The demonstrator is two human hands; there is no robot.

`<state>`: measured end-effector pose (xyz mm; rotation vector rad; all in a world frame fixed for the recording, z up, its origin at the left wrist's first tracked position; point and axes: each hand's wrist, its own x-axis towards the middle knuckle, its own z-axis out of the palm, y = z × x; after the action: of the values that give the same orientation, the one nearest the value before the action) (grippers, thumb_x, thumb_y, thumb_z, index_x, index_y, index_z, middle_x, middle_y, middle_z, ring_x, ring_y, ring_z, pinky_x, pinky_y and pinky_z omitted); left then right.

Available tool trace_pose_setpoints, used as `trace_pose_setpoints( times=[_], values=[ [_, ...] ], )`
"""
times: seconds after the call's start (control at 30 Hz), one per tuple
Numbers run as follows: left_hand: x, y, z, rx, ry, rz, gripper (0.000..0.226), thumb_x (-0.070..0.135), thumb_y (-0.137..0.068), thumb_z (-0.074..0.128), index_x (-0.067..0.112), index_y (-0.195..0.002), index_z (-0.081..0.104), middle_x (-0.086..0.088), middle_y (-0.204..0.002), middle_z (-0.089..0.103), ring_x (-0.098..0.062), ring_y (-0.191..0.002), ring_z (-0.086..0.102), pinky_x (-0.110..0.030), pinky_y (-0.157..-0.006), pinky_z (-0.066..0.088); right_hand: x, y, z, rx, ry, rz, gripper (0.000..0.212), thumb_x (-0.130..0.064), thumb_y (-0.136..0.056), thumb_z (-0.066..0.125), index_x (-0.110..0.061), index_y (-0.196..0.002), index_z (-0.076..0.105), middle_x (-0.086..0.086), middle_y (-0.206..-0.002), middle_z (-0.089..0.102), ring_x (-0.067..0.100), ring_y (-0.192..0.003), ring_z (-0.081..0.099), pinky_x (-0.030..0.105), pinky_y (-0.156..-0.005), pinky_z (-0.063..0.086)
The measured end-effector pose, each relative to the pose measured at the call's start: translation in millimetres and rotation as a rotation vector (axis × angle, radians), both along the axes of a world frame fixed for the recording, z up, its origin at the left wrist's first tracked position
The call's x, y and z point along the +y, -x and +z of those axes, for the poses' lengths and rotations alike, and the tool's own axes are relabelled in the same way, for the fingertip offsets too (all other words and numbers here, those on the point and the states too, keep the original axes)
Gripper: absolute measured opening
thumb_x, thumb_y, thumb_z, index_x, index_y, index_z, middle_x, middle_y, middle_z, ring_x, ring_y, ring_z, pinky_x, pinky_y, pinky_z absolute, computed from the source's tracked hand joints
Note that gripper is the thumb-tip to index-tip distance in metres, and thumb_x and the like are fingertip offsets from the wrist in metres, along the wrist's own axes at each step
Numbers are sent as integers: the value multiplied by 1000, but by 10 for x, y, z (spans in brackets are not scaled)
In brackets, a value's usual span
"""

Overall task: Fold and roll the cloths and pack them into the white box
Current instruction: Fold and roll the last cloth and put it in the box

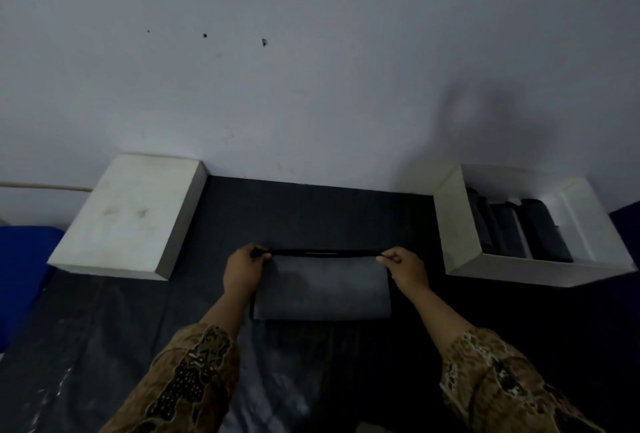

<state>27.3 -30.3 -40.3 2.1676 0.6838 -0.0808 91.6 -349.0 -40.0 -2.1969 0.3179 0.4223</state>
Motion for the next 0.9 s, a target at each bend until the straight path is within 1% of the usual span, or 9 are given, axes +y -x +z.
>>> trace_pose_setpoints(
  times=[0.2, 0.37, 0.47, 0.53, 0.6, 0.7, 0.77, 0.83, 0.9],
  values=[
    [-20, -52, -122, 6, -28, 22, 19, 21, -87, 63, 7, -100, 68, -16, -106, 71, -32, -102, 64, -29, -82, 45, 62, -85, -132, -26, 50, 6, 16, -23, -84, 69, -11, -94, 70, 10, -101, 71, 26, -97, 66, 33, -85, 50],
    [-277, 96, -169, -101, -366, 64, 43, 24, -90, 56, 2, -127, 50, -22, -133, 48, -39, -122, 46, -47, -102, 37, 232, 191, -222, -312, 375, 20, 36, -27, -84, 66, -19, -118, 60, 11, -127, 54, 30, -117, 53, 43, -99, 44],
    [-558, 248, -245, -228, -463, -273, 48, 32, -90, 47, 6, -130, 53, -16, -136, 55, -33, -124, 54, -39, -102, 42, 469, 495, -355, -449, 462, 282, 47, -35, -87, 59, -23, -133, 53, 7, -145, 45, 26, -133, 44, 44, -108, 37],
    [-729, 330, -317, -178, -511, -492, 54, 39, -88, 45, 12, -135, 51, -11, -141, 52, -30, -129, 52, -39, -103, 43, 599, 670, -464, -430, 528, 496, 55, -43, -91, 50, -29, -143, 40, 4, -155, 33, 22, -143, 32, 44, -114, 29],
    [-801, 393, -396, -72, -574, -581, 58, 47, -89, 38, 17, -138, 48, -10, -145, 48, -28, -131, 49, -42, -110, 33, 649, 788, -543, -361, 570, 591, 59, -48, -93, 40, -35, -149, 24, 2, -160, 19, 20, -148, 19, 46, -118, 19],
    [-700, 456, -457, 84, -635, -544, 71, 62, -91, 15, 19, -141, 43, -14, -148, 43, -30, -134, 45, -48, -113, 28, 557, 840, -556, -244, 636, 549, 61, -54, -96, 27, -40, -150, 2, -1, -162, -1, 16, -150, 0, 49, -120, 5],
    [-574, 462, -476, 103, -612, -494, 83, 67, -87, 2, 16, -144, 36, -18, -150, 37, -33, -138, 39, -45, -116, 23, 435, 823, -508, -186, 665, 467, 64, -57, -95, 26, -39, -150, 0, 1, -163, -5, 18, -151, -2, 50, -120, 4],
    [-484, 449, -478, 113, -566, -474, 90, 71, -83, -3, 15, -146, 29, -19, -154, 28, -34, -142, 30, -43, -117, 23, 345, 813, -425, -132, 634, 370, 70, -60, -92, 36, -37, -151, 7, 2, -163, -2, 23, -150, 5, 50, -118, 10],
    [-459, 455, -510, 111, -543, -487, 97, 75, -76, -12, 17, -149, 17, -17, -158, 15, -33, -147, 17, -41, -119, 15, 314, 828, -319, -114, 536, 186, 74, -57, -84, 55, -33, -147, 26, 9, -158, 15, 32, -142, 23, 47, -111, 26]
  ],
)
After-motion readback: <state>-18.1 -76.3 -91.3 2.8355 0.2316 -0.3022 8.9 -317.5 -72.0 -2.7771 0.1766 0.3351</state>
